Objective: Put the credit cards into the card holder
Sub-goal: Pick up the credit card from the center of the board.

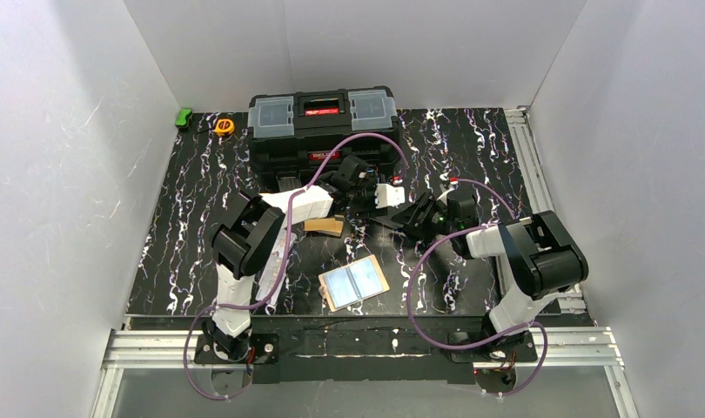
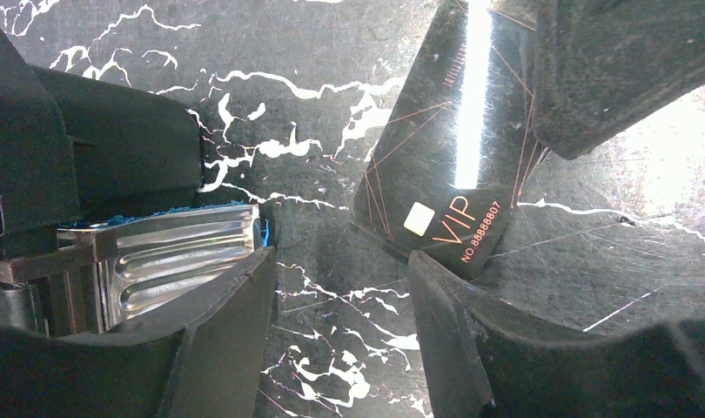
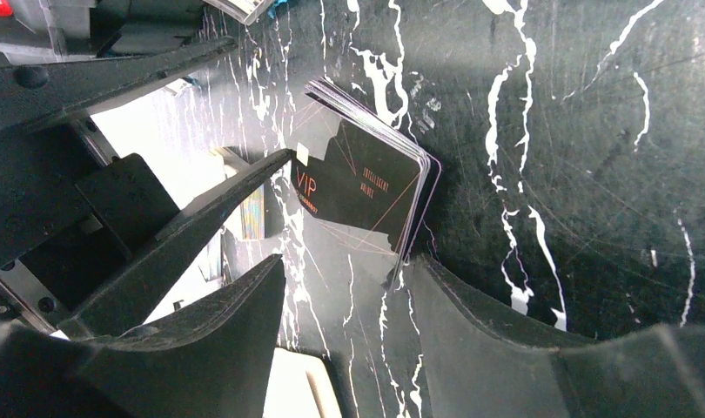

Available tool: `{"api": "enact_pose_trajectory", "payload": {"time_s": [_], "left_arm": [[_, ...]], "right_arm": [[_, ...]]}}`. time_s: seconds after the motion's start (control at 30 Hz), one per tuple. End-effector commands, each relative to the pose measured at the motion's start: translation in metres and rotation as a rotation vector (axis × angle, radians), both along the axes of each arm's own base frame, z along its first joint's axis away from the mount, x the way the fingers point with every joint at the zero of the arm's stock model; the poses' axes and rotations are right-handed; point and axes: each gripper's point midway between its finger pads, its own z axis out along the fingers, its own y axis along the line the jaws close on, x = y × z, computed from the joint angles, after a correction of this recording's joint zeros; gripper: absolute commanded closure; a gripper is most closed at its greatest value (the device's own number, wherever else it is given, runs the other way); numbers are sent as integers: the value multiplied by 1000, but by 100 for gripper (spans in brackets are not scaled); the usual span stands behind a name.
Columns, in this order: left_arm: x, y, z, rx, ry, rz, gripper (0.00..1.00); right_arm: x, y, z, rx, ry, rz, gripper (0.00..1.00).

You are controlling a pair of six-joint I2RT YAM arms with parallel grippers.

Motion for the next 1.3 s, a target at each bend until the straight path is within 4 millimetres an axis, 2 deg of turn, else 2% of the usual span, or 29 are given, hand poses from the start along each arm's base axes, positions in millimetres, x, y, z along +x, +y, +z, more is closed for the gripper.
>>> {"api": "enact_pose_trajectory", "payload": {"time_s": [0.0, 0.57, 1.03, 1.27], "left_arm": [[3, -7, 43, -51, -58, -1, 44], [6, -14, 56, -87, -70, 15, 43], [-1, -17, 37, -64, -43, -5, 42], [-5, -21, 38, -74, -35, -15, 41]], "right_arm": [[-8, -9, -9, -37, 25, -18, 36], [0, -17, 4, -39, -15, -51, 37], [5, -8, 22, 37, -72, -23, 37], [5, -6, 22, 45, -72, -18, 38]]}}
